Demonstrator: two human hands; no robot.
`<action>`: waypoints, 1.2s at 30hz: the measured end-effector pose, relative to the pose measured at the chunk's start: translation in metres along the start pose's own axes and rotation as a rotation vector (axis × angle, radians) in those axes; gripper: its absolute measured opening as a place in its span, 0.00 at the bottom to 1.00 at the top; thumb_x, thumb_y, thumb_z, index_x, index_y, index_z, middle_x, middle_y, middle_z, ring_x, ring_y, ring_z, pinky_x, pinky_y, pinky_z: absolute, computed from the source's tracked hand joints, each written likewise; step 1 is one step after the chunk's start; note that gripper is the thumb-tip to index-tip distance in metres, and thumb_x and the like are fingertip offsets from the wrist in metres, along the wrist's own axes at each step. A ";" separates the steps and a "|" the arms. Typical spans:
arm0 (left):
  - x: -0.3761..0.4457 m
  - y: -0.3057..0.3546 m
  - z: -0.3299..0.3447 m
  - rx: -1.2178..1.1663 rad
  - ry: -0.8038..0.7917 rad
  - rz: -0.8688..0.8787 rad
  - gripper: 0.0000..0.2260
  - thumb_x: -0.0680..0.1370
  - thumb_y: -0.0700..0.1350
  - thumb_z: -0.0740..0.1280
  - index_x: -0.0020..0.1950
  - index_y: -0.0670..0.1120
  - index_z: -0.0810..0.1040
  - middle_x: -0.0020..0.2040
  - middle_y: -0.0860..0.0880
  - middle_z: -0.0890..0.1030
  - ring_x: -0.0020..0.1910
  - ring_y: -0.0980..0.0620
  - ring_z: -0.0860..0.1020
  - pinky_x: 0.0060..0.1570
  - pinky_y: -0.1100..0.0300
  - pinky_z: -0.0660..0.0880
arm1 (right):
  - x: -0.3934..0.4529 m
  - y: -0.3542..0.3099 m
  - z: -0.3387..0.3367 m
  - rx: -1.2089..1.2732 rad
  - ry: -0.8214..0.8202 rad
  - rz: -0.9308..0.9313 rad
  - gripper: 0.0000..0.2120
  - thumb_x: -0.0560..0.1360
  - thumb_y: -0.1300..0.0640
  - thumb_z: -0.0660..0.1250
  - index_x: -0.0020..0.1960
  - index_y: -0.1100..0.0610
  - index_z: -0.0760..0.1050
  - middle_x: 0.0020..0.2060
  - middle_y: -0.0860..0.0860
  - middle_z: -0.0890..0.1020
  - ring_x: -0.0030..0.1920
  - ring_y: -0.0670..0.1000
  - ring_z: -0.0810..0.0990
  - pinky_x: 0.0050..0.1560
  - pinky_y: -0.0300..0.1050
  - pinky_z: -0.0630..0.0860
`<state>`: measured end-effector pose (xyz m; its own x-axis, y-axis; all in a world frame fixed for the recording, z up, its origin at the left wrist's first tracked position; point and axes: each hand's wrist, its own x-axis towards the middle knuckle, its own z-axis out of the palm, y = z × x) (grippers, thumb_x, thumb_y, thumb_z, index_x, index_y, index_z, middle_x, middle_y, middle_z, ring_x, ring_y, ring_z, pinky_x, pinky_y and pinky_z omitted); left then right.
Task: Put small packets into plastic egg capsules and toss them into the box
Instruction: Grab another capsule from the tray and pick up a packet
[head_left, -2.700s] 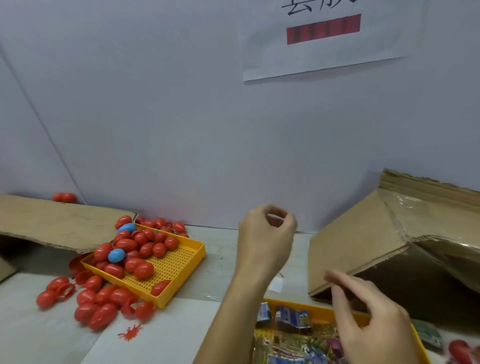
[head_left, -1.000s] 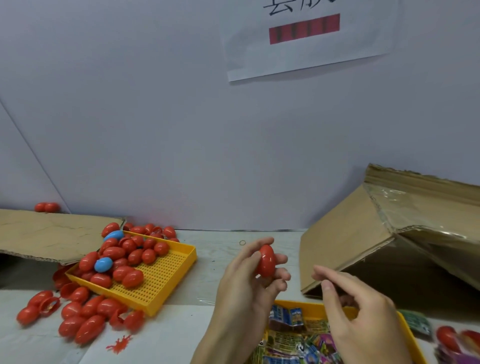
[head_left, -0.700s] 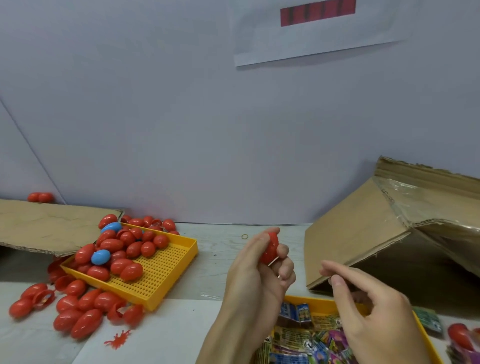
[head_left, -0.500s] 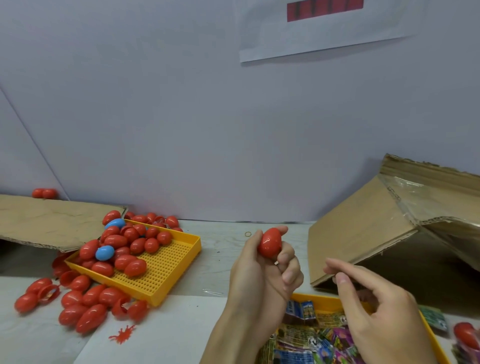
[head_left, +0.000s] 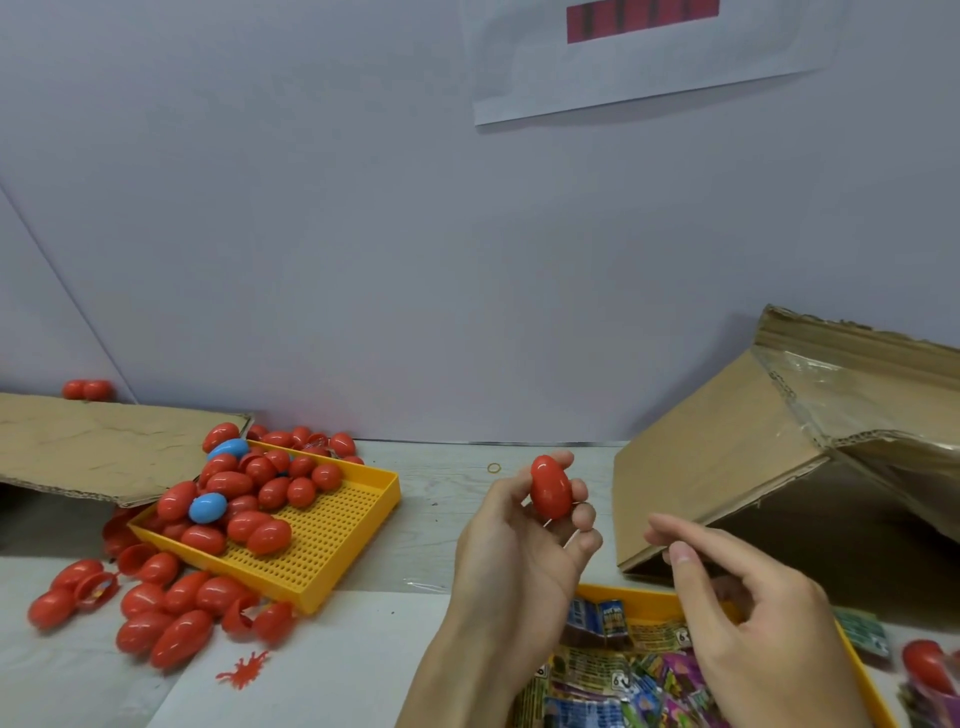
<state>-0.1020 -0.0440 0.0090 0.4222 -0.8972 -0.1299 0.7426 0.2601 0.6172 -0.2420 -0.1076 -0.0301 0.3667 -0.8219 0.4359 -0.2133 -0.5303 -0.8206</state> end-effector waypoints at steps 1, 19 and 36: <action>0.000 0.000 0.000 0.008 0.003 0.000 0.15 0.72 0.44 0.66 0.55 0.38 0.77 0.38 0.43 0.75 0.32 0.50 0.71 0.30 0.60 0.71 | 0.000 0.000 0.000 -0.001 0.001 0.000 0.14 0.75 0.62 0.66 0.53 0.45 0.81 0.42 0.37 0.83 0.48 0.34 0.77 0.39 0.27 0.73; 0.002 -0.001 0.001 -0.008 0.090 0.041 0.14 0.76 0.42 0.66 0.57 0.35 0.78 0.40 0.38 0.78 0.32 0.49 0.74 0.28 0.62 0.75 | 0.001 -0.002 0.000 -0.007 -0.003 -0.001 0.13 0.75 0.62 0.66 0.53 0.45 0.81 0.42 0.37 0.83 0.48 0.35 0.77 0.39 0.29 0.74; 0.003 0.001 -0.003 0.011 0.142 0.056 0.10 0.80 0.38 0.62 0.57 0.40 0.81 0.43 0.39 0.80 0.35 0.48 0.78 0.33 0.61 0.78 | 0.000 -0.010 -0.006 -0.308 -0.011 -0.175 0.13 0.70 0.67 0.69 0.43 0.50 0.82 0.34 0.40 0.78 0.40 0.43 0.77 0.35 0.28 0.71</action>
<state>-0.0987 -0.0459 0.0069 0.5326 -0.8217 -0.2028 0.7104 0.3038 0.6349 -0.2448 -0.1034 -0.0194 0.4313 -0.7114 0.5549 -0.4084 -0.7024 -0.5830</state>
